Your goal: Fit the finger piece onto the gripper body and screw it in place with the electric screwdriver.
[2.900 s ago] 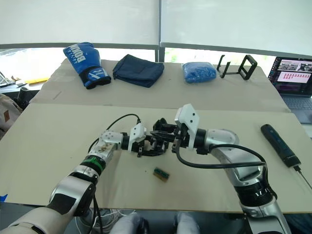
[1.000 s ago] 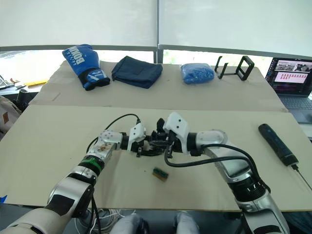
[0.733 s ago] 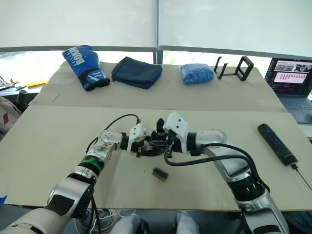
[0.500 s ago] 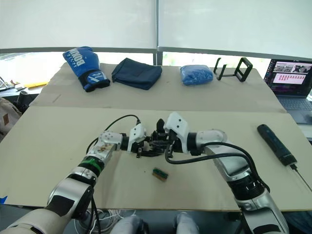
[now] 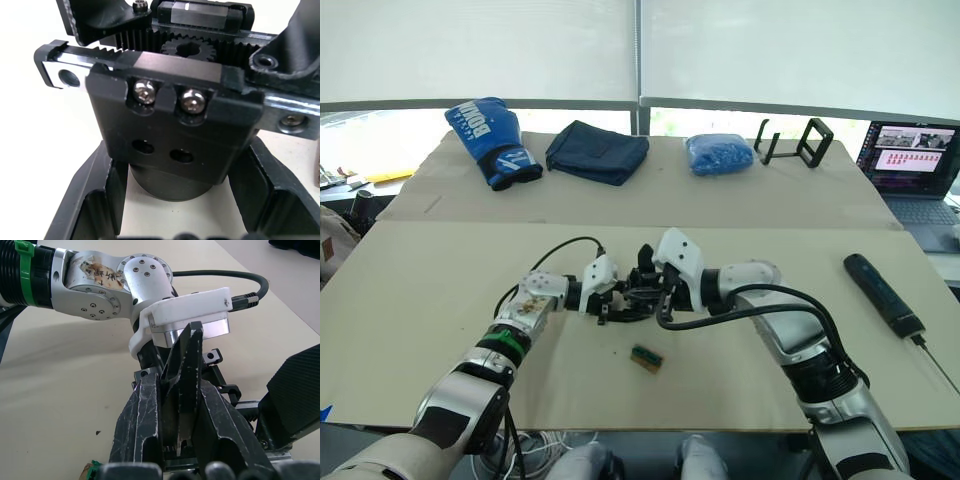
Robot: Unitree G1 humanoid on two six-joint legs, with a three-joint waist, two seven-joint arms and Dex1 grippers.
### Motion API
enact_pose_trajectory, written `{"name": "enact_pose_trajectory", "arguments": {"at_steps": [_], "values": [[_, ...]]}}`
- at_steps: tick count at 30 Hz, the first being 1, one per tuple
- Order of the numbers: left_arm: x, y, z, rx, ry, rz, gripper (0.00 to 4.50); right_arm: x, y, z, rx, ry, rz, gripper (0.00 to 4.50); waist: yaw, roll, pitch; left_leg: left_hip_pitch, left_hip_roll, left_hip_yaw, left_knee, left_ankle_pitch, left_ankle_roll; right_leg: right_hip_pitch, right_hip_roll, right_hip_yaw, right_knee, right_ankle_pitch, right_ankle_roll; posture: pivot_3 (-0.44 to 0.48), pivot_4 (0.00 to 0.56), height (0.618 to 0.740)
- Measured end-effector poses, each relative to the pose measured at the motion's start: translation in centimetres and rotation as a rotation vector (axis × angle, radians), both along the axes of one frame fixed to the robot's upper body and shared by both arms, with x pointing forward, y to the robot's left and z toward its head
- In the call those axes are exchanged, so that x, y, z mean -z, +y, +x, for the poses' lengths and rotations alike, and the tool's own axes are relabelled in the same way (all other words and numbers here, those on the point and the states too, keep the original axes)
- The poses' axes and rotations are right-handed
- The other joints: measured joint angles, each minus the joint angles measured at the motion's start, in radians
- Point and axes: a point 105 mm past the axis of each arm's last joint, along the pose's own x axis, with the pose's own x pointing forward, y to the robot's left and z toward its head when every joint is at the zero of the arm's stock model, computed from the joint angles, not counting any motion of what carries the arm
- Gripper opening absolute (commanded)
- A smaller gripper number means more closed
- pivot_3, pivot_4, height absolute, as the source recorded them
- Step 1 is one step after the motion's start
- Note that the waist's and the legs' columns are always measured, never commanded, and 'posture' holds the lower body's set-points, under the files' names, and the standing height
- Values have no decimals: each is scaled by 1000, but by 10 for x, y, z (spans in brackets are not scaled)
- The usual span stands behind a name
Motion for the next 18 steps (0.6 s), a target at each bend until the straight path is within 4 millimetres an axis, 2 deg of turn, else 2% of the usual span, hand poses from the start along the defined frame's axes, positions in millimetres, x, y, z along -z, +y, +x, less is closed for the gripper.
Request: {"name": "enact_pose_trajectory", "arguments": {"at_steps": [11, 12, 18], "values": [[0, 1, 0, -4, 5, 2, 2300, -2, 2, -1, -33, -34, 21, 415, -2, 0, 0, 0, 0, 0, 0, 0, 0, 0, 0, 0, 0, 0, 0, 0, 150, 740], [0, 1, 0, -5, 5, 2, 2300, -2, 2, -1, -37, -37, 25, 915, -2, 0, 0, 0, 0, 0, 0, 0, 0, -1, 0, 0, 0, 0, 0, 0, 150, 740], [-1, 1, 0, -1, 4, 0, 2300, -2, 4, 0, -54, -59, 64, 2919, -2, 0, 0, -2, 0, 0, 0, 0, 0, -2, 0, 0, 0, 0, 0, 0, 150, 740]]}}
